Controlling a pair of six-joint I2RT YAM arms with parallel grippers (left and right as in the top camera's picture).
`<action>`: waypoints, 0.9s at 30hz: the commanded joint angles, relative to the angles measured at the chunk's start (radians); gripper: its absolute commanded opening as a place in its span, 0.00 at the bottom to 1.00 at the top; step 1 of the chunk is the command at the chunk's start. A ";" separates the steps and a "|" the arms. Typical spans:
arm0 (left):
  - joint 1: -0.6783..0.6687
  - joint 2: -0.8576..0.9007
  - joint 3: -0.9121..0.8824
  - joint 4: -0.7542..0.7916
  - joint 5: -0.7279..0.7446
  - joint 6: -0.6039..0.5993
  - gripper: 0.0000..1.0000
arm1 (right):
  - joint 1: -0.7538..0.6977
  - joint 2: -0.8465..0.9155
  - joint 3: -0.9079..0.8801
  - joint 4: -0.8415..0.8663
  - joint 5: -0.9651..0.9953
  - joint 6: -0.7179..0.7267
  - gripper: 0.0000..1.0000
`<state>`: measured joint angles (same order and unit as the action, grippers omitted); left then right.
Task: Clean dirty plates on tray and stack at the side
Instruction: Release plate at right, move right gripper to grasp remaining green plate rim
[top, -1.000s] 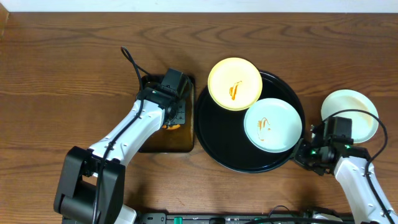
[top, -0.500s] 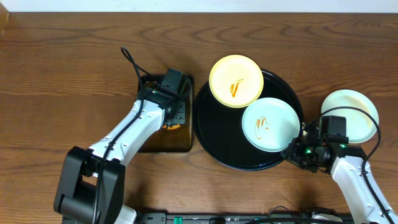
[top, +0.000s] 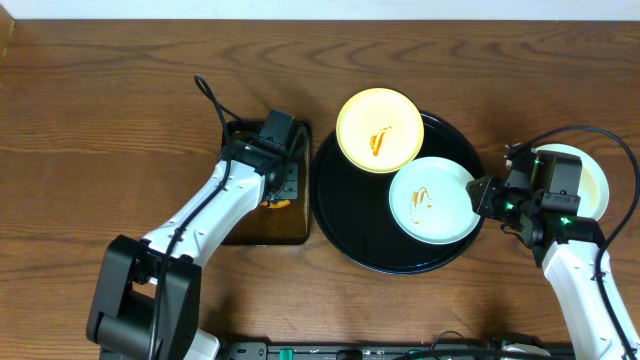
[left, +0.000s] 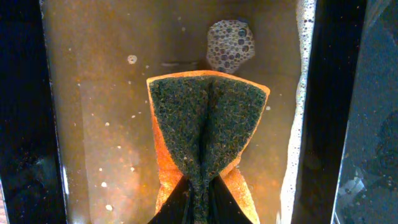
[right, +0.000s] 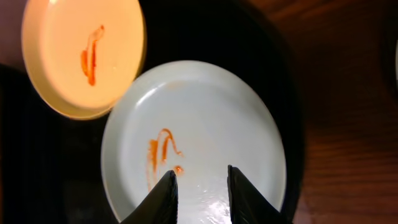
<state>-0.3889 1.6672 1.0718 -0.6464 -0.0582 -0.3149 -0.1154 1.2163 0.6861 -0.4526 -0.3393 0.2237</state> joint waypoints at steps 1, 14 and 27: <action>0.002 -0.002 0.000 0.000 0.015 -0.005 0.09 | 0.006 0.062 0.066 -0.047 0.018 -0.136 0.27; 0.002 -0.002 0.000 0.005 0.028 -0.006 0.09 | 0.026 0.310 0.320 -0.193 0.074 -0.314 0.27; 0.002 -0.002 0.000 0.004 0.028 -0.006 0.08 | 0.026 0.460 0.320 -0.100 0.108 -0.334 0.31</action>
<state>-0.3889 1.6672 1.0718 -0.6430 -0.0288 -0.3149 -0.0940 1.6531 0.9985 -0.5671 -0.2405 -0.0910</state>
